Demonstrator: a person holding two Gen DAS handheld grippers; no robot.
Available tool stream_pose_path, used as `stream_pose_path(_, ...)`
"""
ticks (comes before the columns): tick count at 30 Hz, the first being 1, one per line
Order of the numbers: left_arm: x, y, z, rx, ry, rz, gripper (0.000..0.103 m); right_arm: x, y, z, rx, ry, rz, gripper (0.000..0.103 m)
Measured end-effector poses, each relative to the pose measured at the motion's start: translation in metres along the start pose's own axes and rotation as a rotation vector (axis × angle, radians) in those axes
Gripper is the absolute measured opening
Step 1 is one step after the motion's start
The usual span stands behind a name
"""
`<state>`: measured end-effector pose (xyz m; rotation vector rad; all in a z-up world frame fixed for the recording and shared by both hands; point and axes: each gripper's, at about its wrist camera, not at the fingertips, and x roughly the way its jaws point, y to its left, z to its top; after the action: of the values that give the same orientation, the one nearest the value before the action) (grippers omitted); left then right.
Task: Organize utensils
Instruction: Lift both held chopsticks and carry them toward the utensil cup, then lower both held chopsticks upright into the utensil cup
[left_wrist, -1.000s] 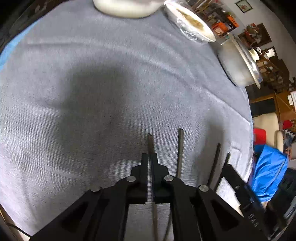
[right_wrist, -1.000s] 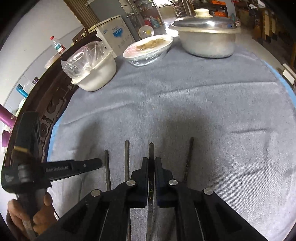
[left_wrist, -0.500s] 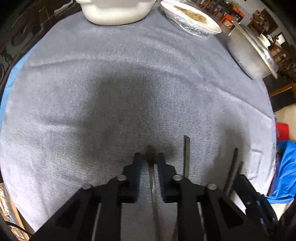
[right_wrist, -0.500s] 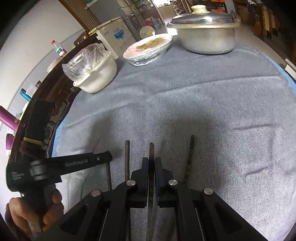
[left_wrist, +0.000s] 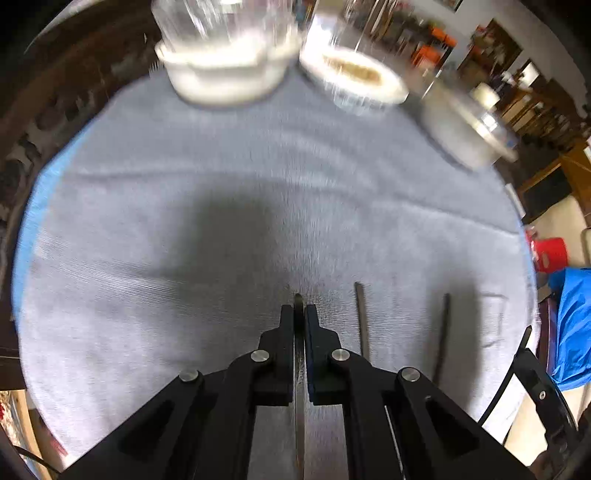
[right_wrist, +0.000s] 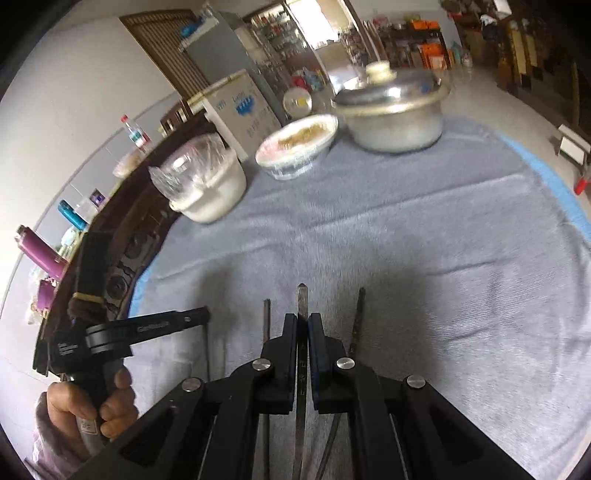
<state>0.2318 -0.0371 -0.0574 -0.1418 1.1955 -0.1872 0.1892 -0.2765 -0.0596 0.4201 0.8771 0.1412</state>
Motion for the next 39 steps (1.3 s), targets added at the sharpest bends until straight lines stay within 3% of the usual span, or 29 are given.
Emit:
stream_pose_path(10,-0.141,0.021,-0.052,0.027,-0.362,-0.020,0.005,-0.109,0.036,-0.033,-0.078,-0.323,-0.072,0.007)
stream_pose_path(18,-0.219,0.021,-0.103,0.023,-0.556,-0.031,0.005,-0.183,0.060,-0.060,-0.103,-0.537,-0.097,0.007)
stream_pose_path(25,-0.275,0.020,-0.127,0.024,-0.670,-0.071,0.005,-0.241,0.087,-0.076,-0.154,-0.684,-0.091,0.007)
stream_pose_path(32,-0.320,0.009,-0.149,0.068,-0.743,-0.117,0.005,-0.266,0.106,-0.088,-0.198,-0.727,-0.043,0.007)
stream_pose_path(39,-0.342,-0.002,-0.166,0.107,-0.751,-0.196,0.005,-0.248,0.116,-0.103,-0.255,-0.674,-0.041,0.007)
